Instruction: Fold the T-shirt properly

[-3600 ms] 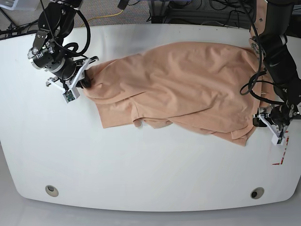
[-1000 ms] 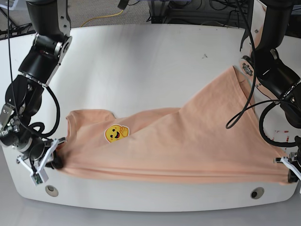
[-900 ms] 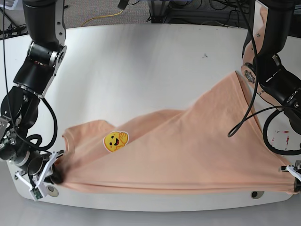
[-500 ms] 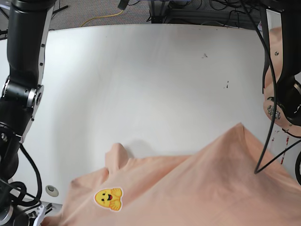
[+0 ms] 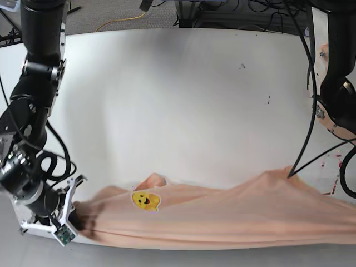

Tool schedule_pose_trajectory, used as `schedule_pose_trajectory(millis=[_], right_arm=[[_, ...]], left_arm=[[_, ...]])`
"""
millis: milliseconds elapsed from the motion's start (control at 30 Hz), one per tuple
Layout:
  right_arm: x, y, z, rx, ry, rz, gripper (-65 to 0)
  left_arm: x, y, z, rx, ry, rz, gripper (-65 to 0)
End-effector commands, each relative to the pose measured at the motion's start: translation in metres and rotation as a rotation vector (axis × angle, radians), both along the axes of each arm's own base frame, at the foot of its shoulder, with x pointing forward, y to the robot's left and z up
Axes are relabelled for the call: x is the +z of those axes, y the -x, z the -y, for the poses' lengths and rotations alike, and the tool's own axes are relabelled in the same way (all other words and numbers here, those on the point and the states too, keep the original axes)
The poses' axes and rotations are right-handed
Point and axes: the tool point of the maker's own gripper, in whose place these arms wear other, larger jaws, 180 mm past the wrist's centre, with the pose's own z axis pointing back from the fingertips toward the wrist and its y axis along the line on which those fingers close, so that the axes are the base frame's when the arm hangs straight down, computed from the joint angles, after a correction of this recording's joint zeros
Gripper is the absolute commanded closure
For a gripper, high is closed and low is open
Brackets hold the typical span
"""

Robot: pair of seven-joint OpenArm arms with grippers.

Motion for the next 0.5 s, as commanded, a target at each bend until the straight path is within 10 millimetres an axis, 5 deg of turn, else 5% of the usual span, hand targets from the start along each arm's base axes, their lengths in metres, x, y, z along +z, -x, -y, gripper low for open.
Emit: schedule_pose_trajectory(millis=[0, 200, 333, 467], right_arm=[[-0.017, 0.014, 0.005, -0.029, -0.022, -0.008, 0.0], [-0.113, 0.058, 0.005, -0.083, -0.138, -0.22, 0.0], [-0.162, 0.09, 0.004, -0.124, -0.205, -0.343, 0.0], [-0.195, 0.117, 0.0, -0.154, -0.254, -0.433, 0.0]], left_arm=[[0.002, 0.01, 0.001, 0.013, -0.048, 0.024, 0.0], [-0.07, 0.038, -0.002, 0.046, -0.077, -0.125, 0.0], [-0.127, 0.063, -0.014, 0.091, -0.018, -0.241, 0.0], [-0.162, 0.09, -0.027, 0.138, 0.0, -0.329, 0.0]])
